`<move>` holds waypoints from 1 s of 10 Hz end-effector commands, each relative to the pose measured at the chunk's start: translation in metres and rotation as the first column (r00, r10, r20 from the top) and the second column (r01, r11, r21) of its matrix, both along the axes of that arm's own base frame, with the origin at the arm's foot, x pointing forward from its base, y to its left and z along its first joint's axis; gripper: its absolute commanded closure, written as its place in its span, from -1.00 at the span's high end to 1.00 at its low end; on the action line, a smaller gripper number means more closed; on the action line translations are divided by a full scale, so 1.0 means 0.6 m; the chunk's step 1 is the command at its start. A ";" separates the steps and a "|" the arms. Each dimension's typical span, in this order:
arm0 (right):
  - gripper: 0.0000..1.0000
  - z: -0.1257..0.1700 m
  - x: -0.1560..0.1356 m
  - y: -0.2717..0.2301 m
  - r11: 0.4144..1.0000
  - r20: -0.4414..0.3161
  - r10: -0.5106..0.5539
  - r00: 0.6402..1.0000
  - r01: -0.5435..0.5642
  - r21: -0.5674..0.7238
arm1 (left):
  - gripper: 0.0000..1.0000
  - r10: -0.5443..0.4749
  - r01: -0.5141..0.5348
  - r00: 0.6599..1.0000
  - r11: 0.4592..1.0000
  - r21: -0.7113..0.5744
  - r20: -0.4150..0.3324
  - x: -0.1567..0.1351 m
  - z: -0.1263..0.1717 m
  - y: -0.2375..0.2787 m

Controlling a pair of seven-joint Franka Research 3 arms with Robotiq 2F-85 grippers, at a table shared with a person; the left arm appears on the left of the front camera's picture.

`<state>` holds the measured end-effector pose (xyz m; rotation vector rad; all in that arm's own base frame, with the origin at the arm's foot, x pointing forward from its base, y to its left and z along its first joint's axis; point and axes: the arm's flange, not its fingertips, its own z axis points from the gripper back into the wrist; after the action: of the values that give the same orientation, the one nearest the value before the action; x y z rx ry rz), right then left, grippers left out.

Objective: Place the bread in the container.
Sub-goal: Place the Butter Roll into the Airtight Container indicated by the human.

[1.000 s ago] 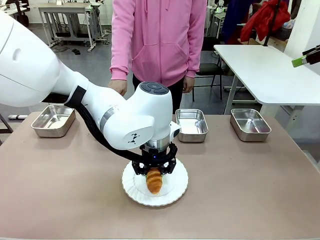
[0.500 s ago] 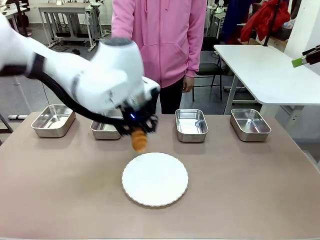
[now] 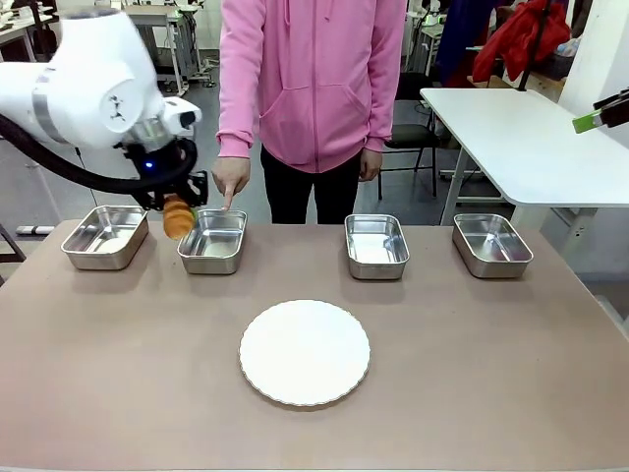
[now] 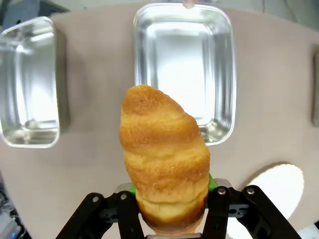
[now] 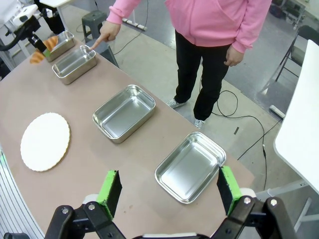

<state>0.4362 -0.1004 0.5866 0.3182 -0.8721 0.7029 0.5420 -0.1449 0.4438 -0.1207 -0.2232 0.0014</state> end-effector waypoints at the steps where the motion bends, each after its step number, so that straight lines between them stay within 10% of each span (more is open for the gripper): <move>1: 1.00 0.001 0.000 0.002 1.000 0.013 0.004 1.000 -0.005 0.016 | -0.15 -0.065 0.060 0.997 0.993 -0.099 -0.046 0.015 -0.004 -0.013; 10: 1.00 0.001 0.000 0.002 1.000 0.013 0.004 1.000 -0.005 0.016 | -0.15 -0.120 0.119 0.992 0.992 -0.033 -0.043 0.087 -0.056 -0.040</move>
<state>0.4360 -0.1004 0.5868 0.3179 -0.8725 0.7028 0.5819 -0.1685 0.4086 -0.1638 -0.1808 -0.0755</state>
